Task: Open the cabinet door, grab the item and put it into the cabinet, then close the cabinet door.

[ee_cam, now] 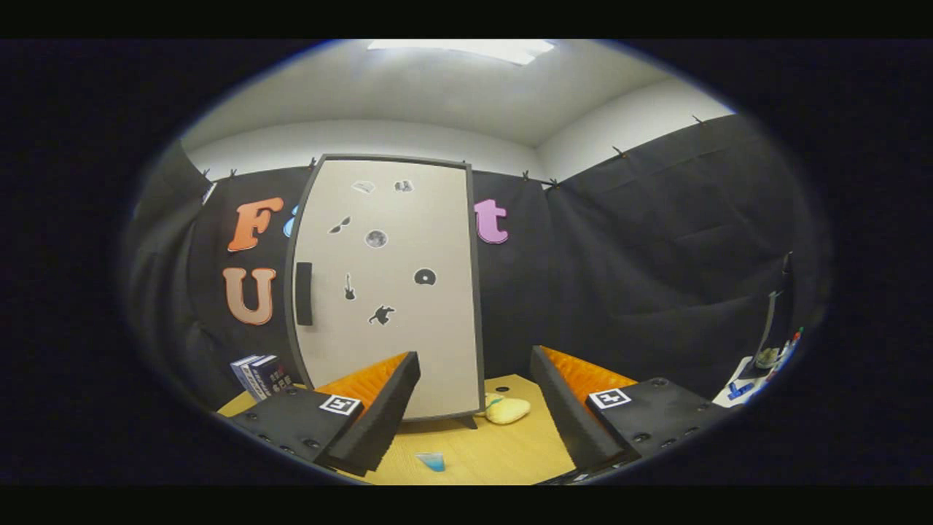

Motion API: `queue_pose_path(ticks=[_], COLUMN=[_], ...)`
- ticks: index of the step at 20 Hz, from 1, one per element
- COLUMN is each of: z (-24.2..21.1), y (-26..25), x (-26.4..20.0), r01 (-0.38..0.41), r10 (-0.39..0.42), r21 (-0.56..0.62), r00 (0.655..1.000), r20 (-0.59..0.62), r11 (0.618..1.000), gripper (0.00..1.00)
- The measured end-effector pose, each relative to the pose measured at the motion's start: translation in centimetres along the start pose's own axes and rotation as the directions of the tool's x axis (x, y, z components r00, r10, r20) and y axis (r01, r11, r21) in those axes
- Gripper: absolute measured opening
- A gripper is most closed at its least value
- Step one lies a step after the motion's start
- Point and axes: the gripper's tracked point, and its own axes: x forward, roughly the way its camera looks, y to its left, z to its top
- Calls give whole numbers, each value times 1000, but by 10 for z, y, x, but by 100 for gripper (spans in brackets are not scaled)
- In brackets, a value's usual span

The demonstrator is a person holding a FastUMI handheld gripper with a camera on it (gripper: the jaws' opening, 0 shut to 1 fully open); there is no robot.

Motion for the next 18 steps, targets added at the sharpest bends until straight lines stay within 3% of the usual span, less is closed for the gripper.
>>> queue_pose_path(ticks=[8,12,18], z=[-12,-12,-6], y=[28,73,152], x=[19,40,75], r01=[-21,-84,-189], r10=[21,92,196], r21=[7,67,66], r00=[997,989,972], r20=[-75,-113,-132], r11=[1000,994,980], gripper=[98,98,98])
